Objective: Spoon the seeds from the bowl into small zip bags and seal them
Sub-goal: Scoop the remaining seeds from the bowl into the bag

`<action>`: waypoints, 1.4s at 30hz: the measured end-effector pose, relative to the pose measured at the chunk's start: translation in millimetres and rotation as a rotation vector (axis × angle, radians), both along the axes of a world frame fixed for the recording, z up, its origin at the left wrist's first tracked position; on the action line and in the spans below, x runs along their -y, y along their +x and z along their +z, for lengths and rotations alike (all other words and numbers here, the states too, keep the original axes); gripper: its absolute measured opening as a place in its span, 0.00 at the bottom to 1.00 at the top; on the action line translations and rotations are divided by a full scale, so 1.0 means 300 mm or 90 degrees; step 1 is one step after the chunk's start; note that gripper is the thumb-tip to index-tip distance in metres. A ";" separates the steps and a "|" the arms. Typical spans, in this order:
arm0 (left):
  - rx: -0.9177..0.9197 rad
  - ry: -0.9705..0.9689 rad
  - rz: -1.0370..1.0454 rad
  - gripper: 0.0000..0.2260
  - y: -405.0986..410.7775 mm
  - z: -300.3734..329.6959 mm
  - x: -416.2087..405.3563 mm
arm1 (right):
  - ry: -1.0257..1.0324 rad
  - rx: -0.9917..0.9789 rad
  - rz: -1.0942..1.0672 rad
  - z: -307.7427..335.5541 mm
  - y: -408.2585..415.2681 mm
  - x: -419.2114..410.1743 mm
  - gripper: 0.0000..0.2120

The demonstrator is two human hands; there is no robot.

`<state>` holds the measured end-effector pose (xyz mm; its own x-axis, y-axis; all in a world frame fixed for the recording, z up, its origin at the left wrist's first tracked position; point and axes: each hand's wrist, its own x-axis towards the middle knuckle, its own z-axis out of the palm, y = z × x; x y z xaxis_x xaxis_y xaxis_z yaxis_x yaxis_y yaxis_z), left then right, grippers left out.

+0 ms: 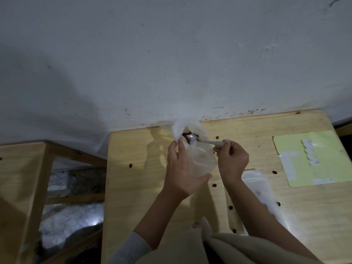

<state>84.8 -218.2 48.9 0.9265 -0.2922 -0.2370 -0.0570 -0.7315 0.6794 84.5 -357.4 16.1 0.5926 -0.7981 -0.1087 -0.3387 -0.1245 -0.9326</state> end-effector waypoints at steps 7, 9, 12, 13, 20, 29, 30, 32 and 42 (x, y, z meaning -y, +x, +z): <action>-0.026 0.003 0.005 0.58 0.013 -0.002 -0.030 | 0.491 -0.012 -0.168 -0.009 -0.001 -0.017 0.10; -0.028 0.010 0.010 0.59 0.015 -0.003 -0.037 | 0.517 -0.009 -0.166 -0.019 0.001 -0.016 0.09; -0.038 0.034 0.012 0.59 0.016 -0.004 -0.042 | 0.484 0.003 -0.143 -0.023 0.010 -0.009 0.09; -0.039 0.043 0.012 0.59 0.017 -0.005 -0.043 | 0.464 0.014 -0.135 -0.017 0.012 -0.005 0.09; -0.032 0.085 0.017 0.59 0.025 -0.006 -0.054 | 0.324 0.038 -0.049 0.047 -0.001 0.069 0.10; -0.036 0.114 0.003 0.58 0.032 -0.002 -0.051 | 0.277 0.016 0.025 0.123 -0.049 0.155 0.11; -0.036 0.114 0.002 0.58 0.033 -0.001 -0.051 | 0.276 0.016 0.030 0.127 -0.053 0.158 0.11; -0.033 0.115 0.000 0.58 0.035 0.001 -0.050 | 0.274 0.020 0.036 0.133 -0.060 0.163 0.11; -0.021 0.138 -0.007 0.58 0.039 0.001 -0.049 | 0.225 0.079 0.070 0.200 -0.065 0.199 0.11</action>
